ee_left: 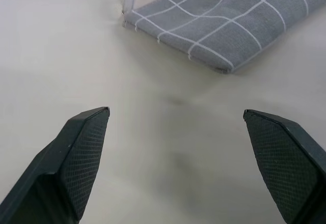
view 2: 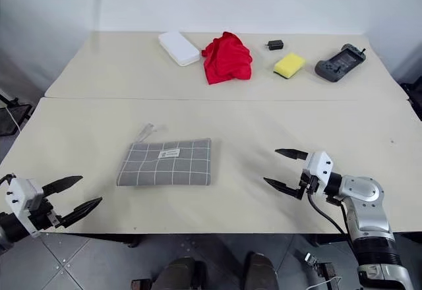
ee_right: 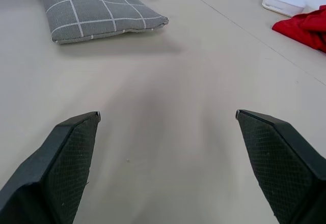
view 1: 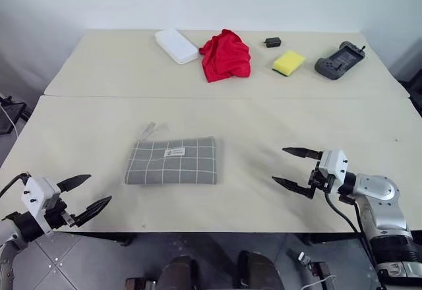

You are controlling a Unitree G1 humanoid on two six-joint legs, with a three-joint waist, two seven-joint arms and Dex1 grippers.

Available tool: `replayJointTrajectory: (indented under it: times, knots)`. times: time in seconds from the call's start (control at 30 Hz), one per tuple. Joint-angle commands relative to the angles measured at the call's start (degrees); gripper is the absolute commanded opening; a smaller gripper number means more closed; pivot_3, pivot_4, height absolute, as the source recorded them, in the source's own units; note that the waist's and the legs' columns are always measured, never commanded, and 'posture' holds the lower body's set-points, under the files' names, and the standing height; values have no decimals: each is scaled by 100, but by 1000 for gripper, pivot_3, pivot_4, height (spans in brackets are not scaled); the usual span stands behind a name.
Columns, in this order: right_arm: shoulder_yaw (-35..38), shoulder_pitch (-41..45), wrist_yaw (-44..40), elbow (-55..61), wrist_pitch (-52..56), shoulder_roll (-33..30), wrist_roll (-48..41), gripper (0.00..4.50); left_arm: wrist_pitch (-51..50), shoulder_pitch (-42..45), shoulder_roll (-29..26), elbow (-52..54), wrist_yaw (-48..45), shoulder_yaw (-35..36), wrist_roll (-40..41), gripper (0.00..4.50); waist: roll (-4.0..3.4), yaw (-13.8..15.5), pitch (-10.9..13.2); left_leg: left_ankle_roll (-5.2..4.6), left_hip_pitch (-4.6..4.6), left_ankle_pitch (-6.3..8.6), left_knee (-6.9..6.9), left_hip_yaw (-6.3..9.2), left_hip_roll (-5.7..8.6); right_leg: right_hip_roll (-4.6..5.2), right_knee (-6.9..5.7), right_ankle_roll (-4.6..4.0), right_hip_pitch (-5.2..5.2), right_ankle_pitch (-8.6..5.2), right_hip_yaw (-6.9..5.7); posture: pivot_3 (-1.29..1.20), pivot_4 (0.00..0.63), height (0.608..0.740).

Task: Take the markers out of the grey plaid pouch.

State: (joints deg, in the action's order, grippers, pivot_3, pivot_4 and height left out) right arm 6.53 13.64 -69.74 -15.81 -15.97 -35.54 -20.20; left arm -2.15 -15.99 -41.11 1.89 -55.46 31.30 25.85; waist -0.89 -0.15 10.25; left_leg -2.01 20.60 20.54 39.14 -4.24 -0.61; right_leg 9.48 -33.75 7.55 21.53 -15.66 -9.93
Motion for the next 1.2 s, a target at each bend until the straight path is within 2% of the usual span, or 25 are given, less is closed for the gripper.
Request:
replayJointTrajectory:
  times: [0.03,0.1,0.2,0.3,0.4,0.5,0.67,0.8,0.9,1.03,1.2]
  knots:
    - [-14,39,-77,232,50,-138,-46,4478,70,-2,-49,84,-32,73,41,4500,-1,-1,0,0,-1,0,0,-2,-1,-1,0,0,1,0,1,0,150,740]
    - [-22,60,-77,256,94,-145,-51,4478,-19,11,-21,126,-50,83,165,4500,-1,-3,0,1,-4,1,0,-12,-5,-4,0,0,3,0,10,0,150,740]
    - [-361,168,-402,1012,829,-268,-338,4478,-1192,-127,-313,157,-331,189,843,4500,-5,-7,7,3,-6,2,0,-20,-8,-6,-1,0,6,0,19,0,150,740]
    - [-647,424,-236,1829,1756,-246,-591,3910,-2890,135,-536,-112,-25,673,2017,4500,-6,-26,14,8,-7,3,0,-28,-23,-15,-6,-3,17,-2,32,0,150,740]
    - [-999,711,16,2199,2055,-166,-270,2891,-4319,290,-958,-290,124,954,2703,4500,-4,-14,15,13,-11,4,0,-29,-27,-17,-11,-7,20,-4,56,0,150,740]
    - [-1440,1073,357,2367,2247,131,76,1828,-5409,648,-1297,-594,445,869,2978,4500,-3,1,16,14,-11,9,-1,-30,-20,-17,-14,-7,26,-4,60,0,150,740]
    - [-2392,1987,1237,1525,2030,1143,1308,162,-6142,2296,-1257,-1395,992,160,2809,4500,15,0,19,19,-2,2,0,-44,-12,-20,-35,-7,50,-4,65,0,150,740]
    - [-2673,2394,1663,766,1680,1631,1841,42,-6493,3083,-1182,-1804,1192,-340,2571,4500,33,-44,13,23,14,0,-1,-78,-5,-25,-70,-8,97,-4,83,0,150,740]
    - [-2933,2610,1861,98,1455,1998,2176,42,-6912,3568,-1153,-1962,1106,-1061,2354,4500,36,-120,11,27,18,2,-3,-90,2,-41,-68,-8,103,-4,82,0,150,740]
    - [-3045,2627,1763,-219,1185,2114,2306,42,-7016,3786,-1214,-2047,827,-1556,2117,4500,36,-172,11,43,21,8,-5,-99,-19,-72,-57,-22,103,-12,89,0,150,740]
    - [-3152,2540,1593,-374,836,2007,2411,42,-7345,4323,-807,-2261,787,-1859,2063,4500,37,-140,10,56,18,4,-1,-105,-27,-83,-54,-27,99,-15,92,0,150,740]
